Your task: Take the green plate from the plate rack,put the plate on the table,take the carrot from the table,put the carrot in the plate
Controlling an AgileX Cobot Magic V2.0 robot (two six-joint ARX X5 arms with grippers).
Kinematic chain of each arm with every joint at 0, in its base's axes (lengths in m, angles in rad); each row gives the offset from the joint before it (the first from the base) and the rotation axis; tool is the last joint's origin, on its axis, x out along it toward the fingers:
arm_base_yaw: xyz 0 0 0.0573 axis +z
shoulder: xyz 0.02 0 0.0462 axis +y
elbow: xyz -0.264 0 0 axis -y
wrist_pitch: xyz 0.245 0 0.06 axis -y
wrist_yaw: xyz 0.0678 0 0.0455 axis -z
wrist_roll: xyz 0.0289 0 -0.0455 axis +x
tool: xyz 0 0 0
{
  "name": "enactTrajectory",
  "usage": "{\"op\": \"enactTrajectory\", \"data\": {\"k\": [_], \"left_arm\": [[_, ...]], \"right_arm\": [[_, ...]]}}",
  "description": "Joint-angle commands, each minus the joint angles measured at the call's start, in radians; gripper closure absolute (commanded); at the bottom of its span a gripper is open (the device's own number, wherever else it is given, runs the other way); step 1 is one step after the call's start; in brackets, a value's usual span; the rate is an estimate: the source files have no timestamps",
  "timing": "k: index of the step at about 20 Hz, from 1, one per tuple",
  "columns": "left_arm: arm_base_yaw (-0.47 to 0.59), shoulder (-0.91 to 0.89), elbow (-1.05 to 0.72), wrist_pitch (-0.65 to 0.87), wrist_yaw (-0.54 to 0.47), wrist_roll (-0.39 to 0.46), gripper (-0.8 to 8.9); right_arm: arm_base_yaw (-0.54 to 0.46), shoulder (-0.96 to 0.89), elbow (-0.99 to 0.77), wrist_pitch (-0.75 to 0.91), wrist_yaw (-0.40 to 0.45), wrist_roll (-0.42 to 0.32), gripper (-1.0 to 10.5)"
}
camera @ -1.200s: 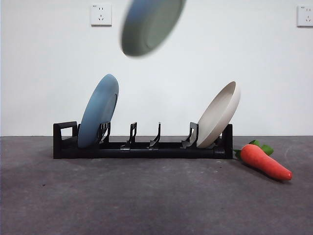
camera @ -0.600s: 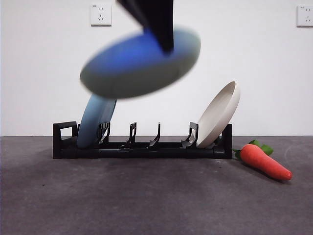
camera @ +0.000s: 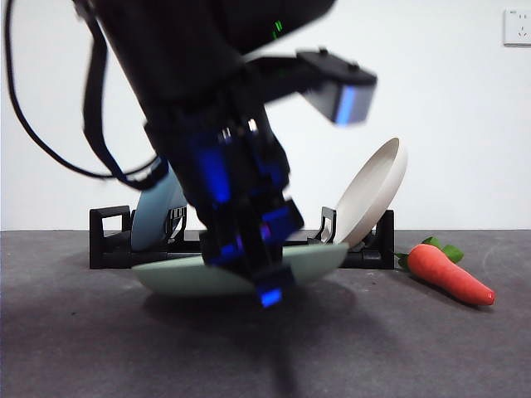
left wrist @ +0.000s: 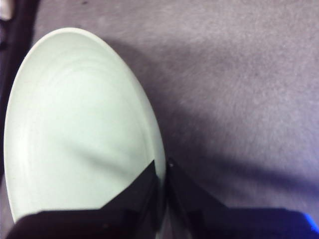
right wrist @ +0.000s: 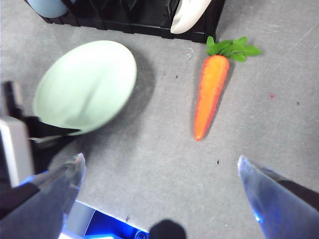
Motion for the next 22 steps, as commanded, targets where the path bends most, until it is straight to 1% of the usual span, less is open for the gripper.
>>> {"op": "enactTrajectory", "data": {"k": [1,3,5,6,7,9,10,13,14,15,18,22], "left_arm": [[-0.005,0.048,-0.003,0.017,-0.002,0.032,8.2],[-0.003,0.083,-0.003,0.02,0.003,0.031,8.21],[-0.003,0.101,-0.003,0.014,0.063,0.019,8.07],[-0.003,0.101,-0.003,0.01,0.09,-0.002,7.66],[-0.003,0.101,-0.003,0.012,0.105,-0.026,6.49],[-0.003,0.1,-0.002,0.016,0.099,-0.055,4.33],[-0.003,0.098,0.0,0.014,0.098,-0.055,3.98],[-0.004,0.068,0.01,0.008,0.095,-0.058,4.01],[-0.003,0.05,0.024,-0.011,0.095,-0.074,4.01],[-0.003,0.026,0.049,-0.049,0.095,-0.103,4.01],[-0.003,-0.073,0.142,-0.168,0.096,-0.153,4.02],[-0.003,-0.24,0.313,-0.341,0.099,-0.216,4.04]], "right_arm": [[0.001,-0.001,0.003,0.006,-0.001,0.007,3.2],[0.001,-0.001,0.003,0.006,-0.001,0.007,3.2],[0.001,-0.001,0.003,0.006,-0.001,0.007,3.2],[0.001,-0.001,0.003,0.006,-0.001,0.007,3.2],[0.001,0.0,0.003,0.006,-0.001,0.007,3.2],[0.001,0.0,0.003,0.006,-0.001,0.007,3.2],[0.001,0.003,0.003,0.006,-0.001,0.007,3.2],[0.001,0.025,0.003,0.011,0.0,0.017,3.2],[0.001,0.04,0.003,0.021,0.0,0.017,3.2],[0.002,0.063,0.003,0.035,0.0,0.018,3.2],[0.002,0.155,0.003,0.101,0.001,0.026,3.2],[0.002,0.352,0.003,0.241,0.007,0.027,3.3]]}}
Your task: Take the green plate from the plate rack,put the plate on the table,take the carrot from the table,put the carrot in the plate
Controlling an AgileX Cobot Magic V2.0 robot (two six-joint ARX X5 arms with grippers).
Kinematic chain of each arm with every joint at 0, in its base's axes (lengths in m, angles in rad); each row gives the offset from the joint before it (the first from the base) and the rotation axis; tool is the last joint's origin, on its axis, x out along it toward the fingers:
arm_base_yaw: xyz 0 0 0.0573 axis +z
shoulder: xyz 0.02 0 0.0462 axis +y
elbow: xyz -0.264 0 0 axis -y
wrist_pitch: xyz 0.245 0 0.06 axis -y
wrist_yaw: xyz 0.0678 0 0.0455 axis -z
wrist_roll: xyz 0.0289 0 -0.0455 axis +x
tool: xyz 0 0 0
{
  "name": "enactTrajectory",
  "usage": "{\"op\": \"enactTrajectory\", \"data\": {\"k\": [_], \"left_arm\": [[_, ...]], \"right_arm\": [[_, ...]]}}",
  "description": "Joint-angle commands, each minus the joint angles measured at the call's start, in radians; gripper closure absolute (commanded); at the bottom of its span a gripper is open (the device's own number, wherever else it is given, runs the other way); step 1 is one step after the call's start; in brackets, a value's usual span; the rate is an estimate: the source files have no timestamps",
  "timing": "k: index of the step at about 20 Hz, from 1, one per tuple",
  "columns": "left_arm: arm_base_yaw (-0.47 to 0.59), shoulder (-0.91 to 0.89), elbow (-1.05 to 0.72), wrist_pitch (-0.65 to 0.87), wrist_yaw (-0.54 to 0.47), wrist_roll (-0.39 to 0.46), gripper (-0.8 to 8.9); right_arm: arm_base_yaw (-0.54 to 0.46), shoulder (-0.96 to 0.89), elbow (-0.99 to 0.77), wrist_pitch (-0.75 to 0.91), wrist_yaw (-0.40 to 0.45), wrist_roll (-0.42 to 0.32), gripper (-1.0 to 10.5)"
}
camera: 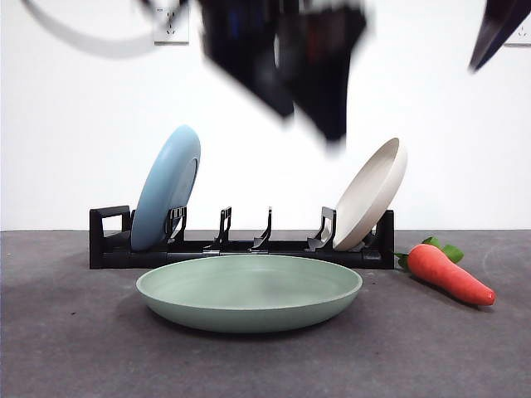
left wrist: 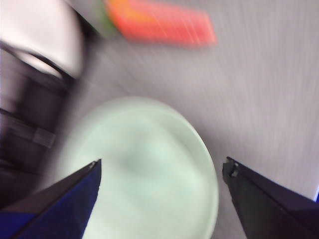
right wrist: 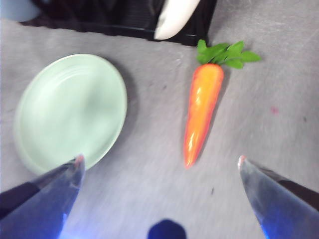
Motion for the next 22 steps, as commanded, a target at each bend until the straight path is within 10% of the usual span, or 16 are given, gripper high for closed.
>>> {"op": "enactTrajectory", "data": {"k": [1,14,22], "left_arm": [[-0.004,-0.077,0.09,-0.09,0.002,-0.045,4.04],[-0.004,-0.293,0.321,-0.241,-0.003,-0.117,4.04],[-0.004,-0.293,0.321,-0.27,-0.003,-0.133,4.04]], "right_arm": [[0.004,0.122,0.003,0.079,0.006,0.019,3.3],[0.147,0.617,0.003,0.477,0.294,0.02,3.6],[0.151,0.658,0.003,0.52,0.291,0.053,9.4]]}}
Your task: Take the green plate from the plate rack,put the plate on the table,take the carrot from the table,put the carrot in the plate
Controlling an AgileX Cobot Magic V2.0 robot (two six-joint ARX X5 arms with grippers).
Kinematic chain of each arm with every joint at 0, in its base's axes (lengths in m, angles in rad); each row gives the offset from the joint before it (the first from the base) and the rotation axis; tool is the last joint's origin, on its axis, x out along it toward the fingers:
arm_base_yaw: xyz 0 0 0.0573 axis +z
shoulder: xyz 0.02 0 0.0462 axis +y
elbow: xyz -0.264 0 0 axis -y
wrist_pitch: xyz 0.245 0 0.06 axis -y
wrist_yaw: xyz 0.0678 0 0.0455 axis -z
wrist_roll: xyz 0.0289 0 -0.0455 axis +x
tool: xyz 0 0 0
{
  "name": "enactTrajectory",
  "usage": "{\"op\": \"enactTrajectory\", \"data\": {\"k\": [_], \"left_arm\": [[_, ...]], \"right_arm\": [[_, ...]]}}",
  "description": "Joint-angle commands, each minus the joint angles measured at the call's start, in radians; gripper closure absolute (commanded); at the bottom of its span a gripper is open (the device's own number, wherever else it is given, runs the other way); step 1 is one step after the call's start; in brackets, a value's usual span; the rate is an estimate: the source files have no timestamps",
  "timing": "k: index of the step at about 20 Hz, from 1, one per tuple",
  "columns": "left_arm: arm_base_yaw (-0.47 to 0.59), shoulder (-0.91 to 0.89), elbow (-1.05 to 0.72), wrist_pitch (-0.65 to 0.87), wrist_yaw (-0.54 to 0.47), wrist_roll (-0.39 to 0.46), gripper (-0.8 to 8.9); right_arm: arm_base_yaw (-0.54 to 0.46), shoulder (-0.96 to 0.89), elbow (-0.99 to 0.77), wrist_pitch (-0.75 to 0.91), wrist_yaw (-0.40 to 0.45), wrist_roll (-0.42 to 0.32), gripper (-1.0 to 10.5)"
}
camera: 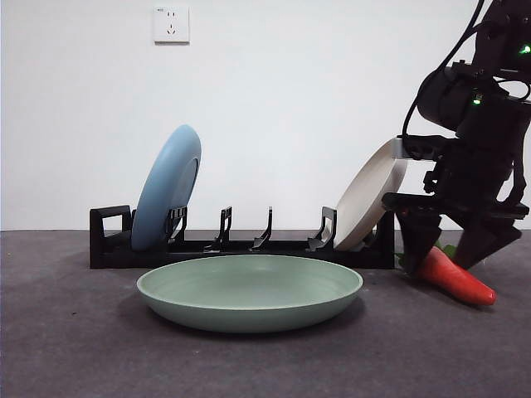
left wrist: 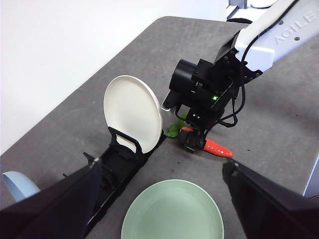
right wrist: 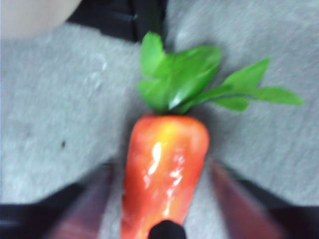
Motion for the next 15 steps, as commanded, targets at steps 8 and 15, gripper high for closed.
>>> {"op": "enactTrajectory", "data": {"k": [8,15], "left_arm": [[-0.004,-0.001,-0.003,-0.041,-0.002,-0.016,4.04],[-0.004,-0.001,-0.003,-0.06,-0.002,-0.016,4.04]], "right_arm": [[0.103,-0.166,0.002,-0.076,-0.006,0.077,9.6],[0.458,-0.185,0.002,0.125,-0.003,0.242,9.6]]}}
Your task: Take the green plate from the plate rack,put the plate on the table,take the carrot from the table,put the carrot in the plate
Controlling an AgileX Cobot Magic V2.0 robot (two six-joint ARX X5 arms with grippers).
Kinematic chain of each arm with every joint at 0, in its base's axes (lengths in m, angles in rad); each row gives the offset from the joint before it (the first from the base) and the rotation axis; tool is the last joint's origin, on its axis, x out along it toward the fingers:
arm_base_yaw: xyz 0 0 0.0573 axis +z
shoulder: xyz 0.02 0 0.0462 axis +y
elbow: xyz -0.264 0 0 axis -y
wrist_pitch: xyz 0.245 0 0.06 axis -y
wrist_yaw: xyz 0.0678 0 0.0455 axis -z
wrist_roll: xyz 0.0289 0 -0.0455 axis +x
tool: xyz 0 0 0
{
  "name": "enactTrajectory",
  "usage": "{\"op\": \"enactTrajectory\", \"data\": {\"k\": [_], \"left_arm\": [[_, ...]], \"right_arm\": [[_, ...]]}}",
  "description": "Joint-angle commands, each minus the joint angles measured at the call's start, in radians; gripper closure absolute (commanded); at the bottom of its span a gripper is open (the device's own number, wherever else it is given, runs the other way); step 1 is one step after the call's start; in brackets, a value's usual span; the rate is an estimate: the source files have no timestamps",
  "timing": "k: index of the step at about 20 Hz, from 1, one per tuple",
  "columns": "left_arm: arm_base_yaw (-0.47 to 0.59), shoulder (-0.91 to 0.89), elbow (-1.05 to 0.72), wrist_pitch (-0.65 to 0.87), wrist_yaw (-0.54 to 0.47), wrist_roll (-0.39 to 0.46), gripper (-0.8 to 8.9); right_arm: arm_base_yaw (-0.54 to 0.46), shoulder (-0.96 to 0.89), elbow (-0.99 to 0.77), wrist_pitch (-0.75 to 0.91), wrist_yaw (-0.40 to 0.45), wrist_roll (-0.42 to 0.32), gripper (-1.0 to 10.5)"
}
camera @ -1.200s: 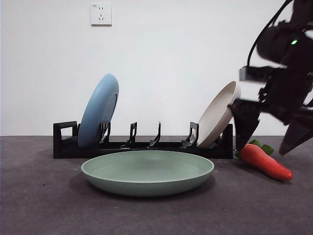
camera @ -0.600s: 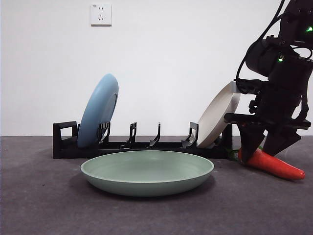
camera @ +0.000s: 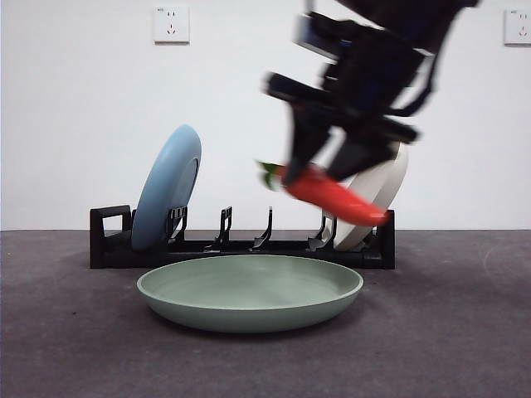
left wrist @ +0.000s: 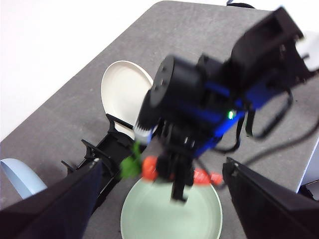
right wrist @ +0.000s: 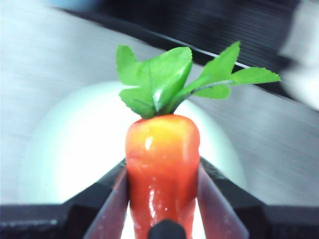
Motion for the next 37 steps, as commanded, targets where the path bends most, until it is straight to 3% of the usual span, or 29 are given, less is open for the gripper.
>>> {"op": "enactTrajectory", "data": {"k": [1,8,13,14,17,18,25,30,34,37], "left_arm": [[-0.003,-0.001,-0.003,-0.015,-0.001,-0.008,4.04],[-0.003,-0.001,-0.003,-0.065,-0.001,-0.008,4.04],[-0.003,-0.001,-0.003,-0.083,-0.001,-0.012,4.04],[-0.003,-0.001,-0.003,-0.083,-0.001,-0.015,4.04],[-0.003,-0.001,-0.003,-0.084,-0.001,-0.015,4.04],[-0.003,-0.001,-0.003,-0.087,-0.002,-0.015,4.04],[-0.003,-0.001,-0.003,-0.09,-0.002,-0.015,4.04],[-0.003,-0.001,-0.003,-0.093,-0.001,-0.015,4.04],[-0.003,-0.001,-0.003,-0.13,0.002,-0.052,4.05],[-0.003,-0.001,-0.003,-0.188,0.039,-0.126,4.05]], "right_arm": [[0.057,0.044,-0.003,0.084,0.002,0.079,9.6],[0.095,0.249,-0.003,0.158,0.01,0.118,9.6],[0.096,0.287,-0.003,0.155,-0.001,0.116,9.4],[0.096,0.287,-0.003,0.155,-0.002,0.116,8.7],[0.096,0.286,-0.003,0.151,-0.002,0.117,3.8],[0.096,0.283,-0.002,0.146,-0.002,0.117,3.4],[0.096,0.061,0.01,0.021,0.002,0.104,3.5],[0.097,-0.277,0.01,-0.347,-0.003,0.045,3.5],[0.097,-0.538,0.01,-0.612,-0.033,0.045,3.5],[0.097,-0.659,0.01,-0.757,-0.055,0.045,4.8]]}}
